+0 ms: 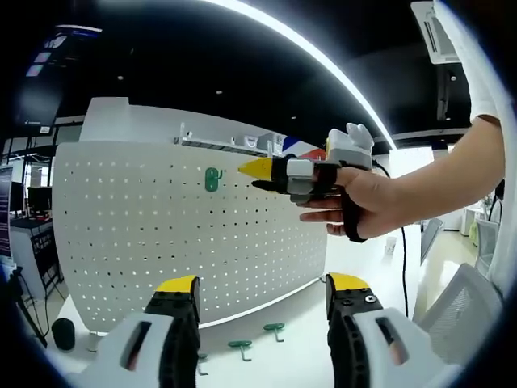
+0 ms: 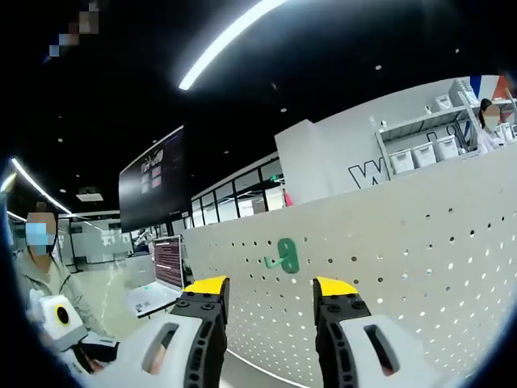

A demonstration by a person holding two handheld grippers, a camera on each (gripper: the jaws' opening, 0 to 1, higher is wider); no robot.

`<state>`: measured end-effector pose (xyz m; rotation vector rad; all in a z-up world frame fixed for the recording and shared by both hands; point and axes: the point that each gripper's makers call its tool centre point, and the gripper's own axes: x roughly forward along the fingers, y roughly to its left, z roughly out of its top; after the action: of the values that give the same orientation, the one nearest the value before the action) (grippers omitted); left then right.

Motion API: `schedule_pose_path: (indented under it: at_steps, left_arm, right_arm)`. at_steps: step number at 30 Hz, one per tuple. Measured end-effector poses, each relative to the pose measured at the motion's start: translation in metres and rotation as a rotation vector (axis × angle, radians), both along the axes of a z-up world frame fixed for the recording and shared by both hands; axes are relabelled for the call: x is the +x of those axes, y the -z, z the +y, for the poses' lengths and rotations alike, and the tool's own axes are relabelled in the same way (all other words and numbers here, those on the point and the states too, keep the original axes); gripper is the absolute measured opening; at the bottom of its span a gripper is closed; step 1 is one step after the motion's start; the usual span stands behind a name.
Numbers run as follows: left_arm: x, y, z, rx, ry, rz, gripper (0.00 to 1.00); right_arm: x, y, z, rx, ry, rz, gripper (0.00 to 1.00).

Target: Insert the hook assembly into the mounting plate slot until the hook locks in place.

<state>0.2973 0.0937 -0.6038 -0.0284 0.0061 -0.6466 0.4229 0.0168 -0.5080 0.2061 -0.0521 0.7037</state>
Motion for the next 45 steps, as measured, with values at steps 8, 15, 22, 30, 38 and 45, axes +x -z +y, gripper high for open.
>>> schedule_pose_path:
  at_steps: [8, 15, 22, 30, 38, 45]
  left_arm:
    - [0.001, 0.001, 0.007, 0.009, -0.009, 0.002, 0.66]
    - [-0.001, 0.000, 0.010, 0.018, -0.006, 0.002, 0.68]
    - [-0.002, 0.000, 0.011, 0.026, -0.004, 0.006, 0.69]
    - [-0.005, 0.000, 0.010, 0.046, 0.001, 0.004, 0.69]
    - [-0.006, -0.003, 0.015, 0.051, -0.020, -0.005, 0.69]
    - [-0.008, 0.002, 0.016, 0.069, -0.018, 0.008, 0.69]
  right_arm:
    - [-0.030, 0.015, -0.010, -0.044, -0.052, -0.011, 0.42]
    - [-0.057, 0.034, -0.027, -0.072, -0.063, 0.006, 0.43]
    - [-0.073, 0.045, -0.041, -0.075, -0.055, 0.017, 0.45]
    - [-0.095, 0.059, -0.049, -0.092, -0.075, 0.019, 0.46]
    - [-0.113, 0.074, -0.061, -0.086, -0.072, 0.040, 0.47]
    - [-0.125, 0.083, -0.068, -0.080, -0.061, 0.052, 0.48]
